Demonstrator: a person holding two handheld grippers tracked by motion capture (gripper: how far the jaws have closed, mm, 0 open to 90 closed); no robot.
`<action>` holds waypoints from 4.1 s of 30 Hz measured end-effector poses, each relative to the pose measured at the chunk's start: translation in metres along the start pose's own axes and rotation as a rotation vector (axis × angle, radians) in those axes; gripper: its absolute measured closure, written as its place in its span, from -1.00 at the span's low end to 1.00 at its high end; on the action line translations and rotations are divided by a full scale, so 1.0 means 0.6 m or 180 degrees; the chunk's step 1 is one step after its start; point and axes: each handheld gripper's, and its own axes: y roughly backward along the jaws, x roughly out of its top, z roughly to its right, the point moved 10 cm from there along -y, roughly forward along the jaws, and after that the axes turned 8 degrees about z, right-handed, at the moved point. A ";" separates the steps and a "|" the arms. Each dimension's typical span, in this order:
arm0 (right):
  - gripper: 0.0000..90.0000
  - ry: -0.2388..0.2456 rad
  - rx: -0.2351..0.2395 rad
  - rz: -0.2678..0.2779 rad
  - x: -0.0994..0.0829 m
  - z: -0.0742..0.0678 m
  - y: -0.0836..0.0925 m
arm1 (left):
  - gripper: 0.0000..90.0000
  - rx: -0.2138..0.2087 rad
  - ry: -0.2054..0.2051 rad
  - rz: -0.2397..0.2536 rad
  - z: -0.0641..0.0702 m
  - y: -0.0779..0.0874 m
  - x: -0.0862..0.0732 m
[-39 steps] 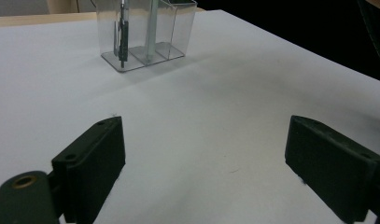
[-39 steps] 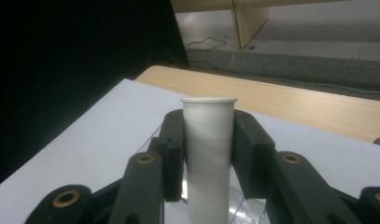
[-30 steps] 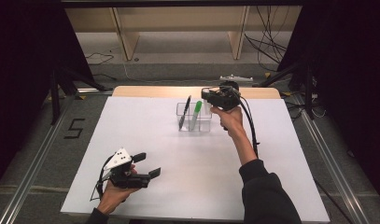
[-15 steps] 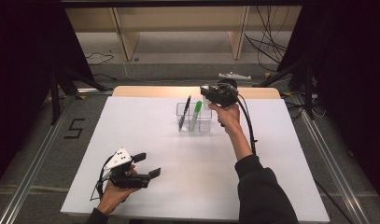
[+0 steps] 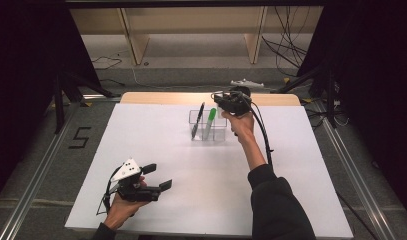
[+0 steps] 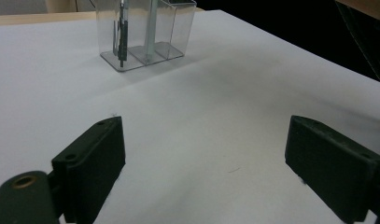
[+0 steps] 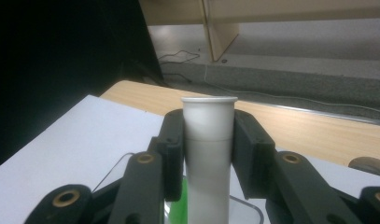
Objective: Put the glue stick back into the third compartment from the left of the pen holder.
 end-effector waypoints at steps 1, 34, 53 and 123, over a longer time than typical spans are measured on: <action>0.50 -0.0008 -0.0003 0.0003 0.000 0.001 0.000 | -0.74 0.0003 0.0000 0.0002 0.000 0.000 0.000; 0.50 -0.0063 -0.0137 0.0004 -0.036 0.016 -0.013 | -0.74 -0.0008 0.0012 0.0015 0.002 0.001 0.001; 0.49 -0.0132 -0.0106 0.0033 -0.050 0.016 -0.011 | -0.74 -0.0002 -0.0001 0.0014 0.003 0.001 0.001; -0.33 0.0231 0.0682 -0.0174 -0.153 -0.070 0.203 | -0.75 -0.0017 0.0131 0.0007 0.001 -0.003 0.001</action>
